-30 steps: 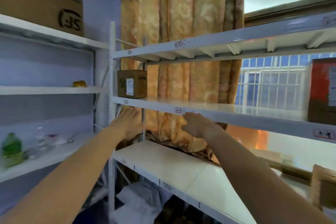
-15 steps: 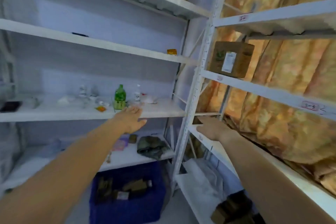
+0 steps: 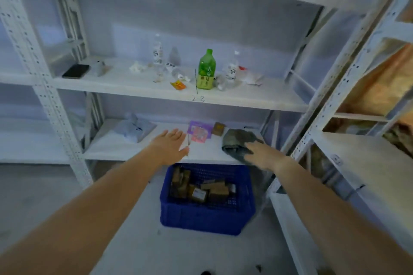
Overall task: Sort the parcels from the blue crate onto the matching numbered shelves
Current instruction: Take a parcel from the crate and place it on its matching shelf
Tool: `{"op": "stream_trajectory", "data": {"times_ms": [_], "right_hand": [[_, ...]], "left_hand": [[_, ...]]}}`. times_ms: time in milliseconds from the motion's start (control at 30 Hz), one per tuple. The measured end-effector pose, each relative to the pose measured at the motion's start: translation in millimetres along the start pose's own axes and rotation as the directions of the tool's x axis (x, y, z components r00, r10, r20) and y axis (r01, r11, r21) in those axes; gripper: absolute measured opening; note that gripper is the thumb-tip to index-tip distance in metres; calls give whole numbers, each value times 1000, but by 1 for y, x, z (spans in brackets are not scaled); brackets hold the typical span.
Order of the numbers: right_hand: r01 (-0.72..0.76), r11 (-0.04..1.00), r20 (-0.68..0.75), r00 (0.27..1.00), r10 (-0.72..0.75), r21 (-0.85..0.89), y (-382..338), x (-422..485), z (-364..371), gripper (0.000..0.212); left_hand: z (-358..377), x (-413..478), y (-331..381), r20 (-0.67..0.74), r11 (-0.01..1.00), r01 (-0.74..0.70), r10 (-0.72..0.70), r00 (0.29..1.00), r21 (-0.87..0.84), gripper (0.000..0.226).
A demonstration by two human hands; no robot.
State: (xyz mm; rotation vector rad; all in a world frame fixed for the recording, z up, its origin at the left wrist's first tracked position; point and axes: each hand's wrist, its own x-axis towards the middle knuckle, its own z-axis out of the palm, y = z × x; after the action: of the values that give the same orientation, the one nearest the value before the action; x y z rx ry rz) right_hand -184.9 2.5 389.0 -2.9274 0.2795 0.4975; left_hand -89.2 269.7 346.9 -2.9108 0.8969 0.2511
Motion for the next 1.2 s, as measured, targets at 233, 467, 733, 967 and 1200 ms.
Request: {"op": "stream_trajectory", "data": {"times_ms": [233,467,733,967,1200], "right_hand": [[98,994,196,977,-88,-43,71,143,38,57],[62,998,439,896,-66,23,96,243,108,58],[-34,996,628,778,-23,78,107,328,237,59],[-197,962,598,800,46,189,139,439,350,60],[-218,950,488,868,85,222,194,550,477,67]], "left_hand": [[57,139,32,133,997,46,-37,990,-66,65],[147,191,43,313,978,121,-63,948,-168,66],[265,253,14,482,983,98,-11,876,-155,66],[390,366,20,479,982,-4,96,872,-189,67],[542,473,44,547,973,46,88,833,-227,69]]}}
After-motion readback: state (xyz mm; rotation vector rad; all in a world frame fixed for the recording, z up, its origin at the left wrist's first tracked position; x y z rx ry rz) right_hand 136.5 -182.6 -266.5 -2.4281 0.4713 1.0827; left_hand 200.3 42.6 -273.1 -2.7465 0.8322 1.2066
